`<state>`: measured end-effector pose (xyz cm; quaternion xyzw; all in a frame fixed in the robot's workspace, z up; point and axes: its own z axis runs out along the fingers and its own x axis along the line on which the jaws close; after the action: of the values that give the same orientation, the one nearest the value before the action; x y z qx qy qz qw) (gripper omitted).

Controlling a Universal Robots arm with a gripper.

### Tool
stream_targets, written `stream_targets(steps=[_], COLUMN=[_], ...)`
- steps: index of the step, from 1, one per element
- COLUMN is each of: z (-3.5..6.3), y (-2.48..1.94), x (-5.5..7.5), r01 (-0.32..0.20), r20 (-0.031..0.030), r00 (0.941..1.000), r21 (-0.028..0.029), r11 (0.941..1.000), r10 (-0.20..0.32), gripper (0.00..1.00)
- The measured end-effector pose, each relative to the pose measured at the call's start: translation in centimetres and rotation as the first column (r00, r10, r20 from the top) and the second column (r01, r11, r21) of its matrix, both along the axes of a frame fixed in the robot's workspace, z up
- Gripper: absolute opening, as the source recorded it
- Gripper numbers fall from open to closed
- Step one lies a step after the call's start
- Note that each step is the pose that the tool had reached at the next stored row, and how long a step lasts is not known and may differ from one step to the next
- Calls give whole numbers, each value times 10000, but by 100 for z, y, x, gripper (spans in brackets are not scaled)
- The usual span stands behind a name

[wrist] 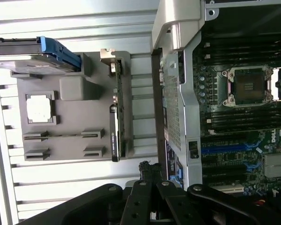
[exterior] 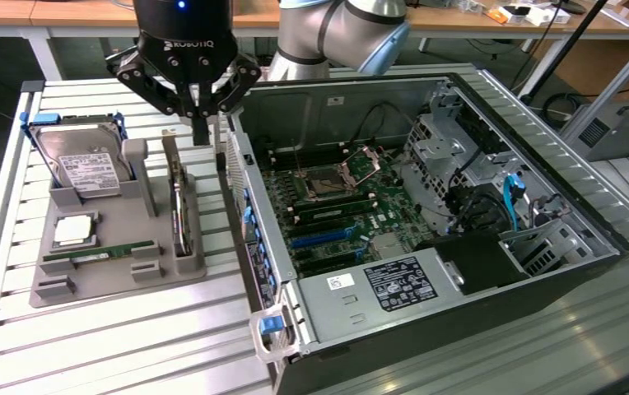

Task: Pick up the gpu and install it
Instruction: 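Reach for the gpu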

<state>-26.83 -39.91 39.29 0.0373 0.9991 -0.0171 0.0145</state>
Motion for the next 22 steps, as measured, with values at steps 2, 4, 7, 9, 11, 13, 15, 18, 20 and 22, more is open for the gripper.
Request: stream_targets(steps=[2,4,7,9,11,13,15,18,20,22], z=[0,0,0,0,0,0,0,0,0,0], y=[0,0,0,0,0,0,0,0,0,0], x=[-22,-34,-54,-67,-82,-92,-107,-140,-160,-183], r01=[0,0,0,0,0,0,0,0,0,0], r20=[0,0,0,0,0,0,-1,0,0,0], r00=[10000,10000,10000,10000,10000,10000,10000,10000,10000,10000], r21=[0,0,0,-2,-3,-5,-6,-6,-6,-6], r11=[10000,10000,10000,10000,10000,10000,10000,10000,10000,10000], r10=[0,0,0,0,0,0,0,0,0,0], gripper=[11,11,11,11,11,11,11,11,11,11])
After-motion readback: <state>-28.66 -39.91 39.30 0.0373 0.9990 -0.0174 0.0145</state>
